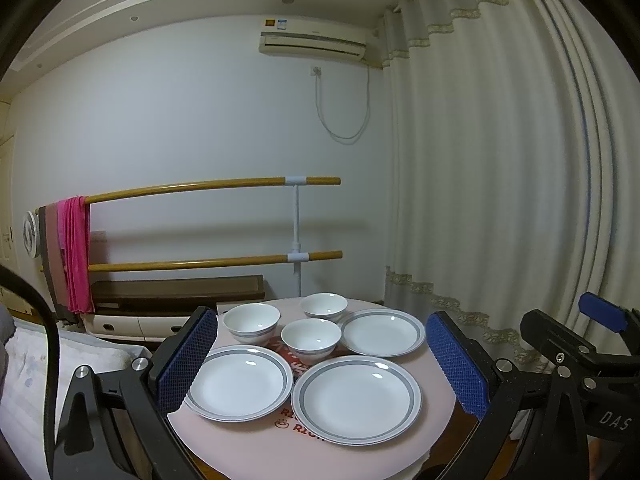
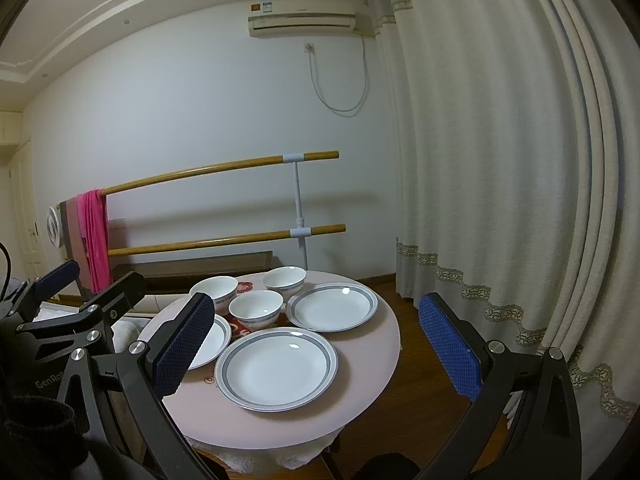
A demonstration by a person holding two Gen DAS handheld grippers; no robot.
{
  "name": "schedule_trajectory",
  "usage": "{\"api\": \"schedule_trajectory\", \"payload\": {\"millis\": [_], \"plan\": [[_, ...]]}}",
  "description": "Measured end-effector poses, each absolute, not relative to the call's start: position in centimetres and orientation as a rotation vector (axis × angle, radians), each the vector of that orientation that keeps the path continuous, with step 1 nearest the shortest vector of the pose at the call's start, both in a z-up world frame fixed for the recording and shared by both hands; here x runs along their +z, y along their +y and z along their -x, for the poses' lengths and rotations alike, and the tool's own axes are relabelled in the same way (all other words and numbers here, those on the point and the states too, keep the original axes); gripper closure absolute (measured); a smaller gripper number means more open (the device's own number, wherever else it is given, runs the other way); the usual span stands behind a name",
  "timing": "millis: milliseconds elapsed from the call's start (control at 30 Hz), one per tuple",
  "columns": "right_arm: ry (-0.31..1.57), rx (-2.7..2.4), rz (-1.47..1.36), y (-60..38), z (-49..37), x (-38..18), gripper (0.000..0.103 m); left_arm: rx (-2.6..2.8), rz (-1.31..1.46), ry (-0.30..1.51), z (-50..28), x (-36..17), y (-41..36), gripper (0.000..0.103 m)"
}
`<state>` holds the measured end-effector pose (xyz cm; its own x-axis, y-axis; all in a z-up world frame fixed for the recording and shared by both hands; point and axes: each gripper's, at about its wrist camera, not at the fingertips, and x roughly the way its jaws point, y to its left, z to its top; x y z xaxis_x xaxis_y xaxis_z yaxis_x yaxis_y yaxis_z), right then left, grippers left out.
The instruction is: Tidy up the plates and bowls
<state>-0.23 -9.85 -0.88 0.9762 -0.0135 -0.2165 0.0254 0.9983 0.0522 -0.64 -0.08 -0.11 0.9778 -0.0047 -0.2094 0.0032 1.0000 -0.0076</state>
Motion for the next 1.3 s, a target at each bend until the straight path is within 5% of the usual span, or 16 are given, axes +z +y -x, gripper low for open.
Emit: {"api": "schedule_trajectory", "payload": {"millis": [1300], "plan": [[0.223,-0.035,-0.046,-10.15,0.57,-0.52,0.000,0.002,-0.004,0.211,0.22,-0.32,-0.33,0.001]]}}
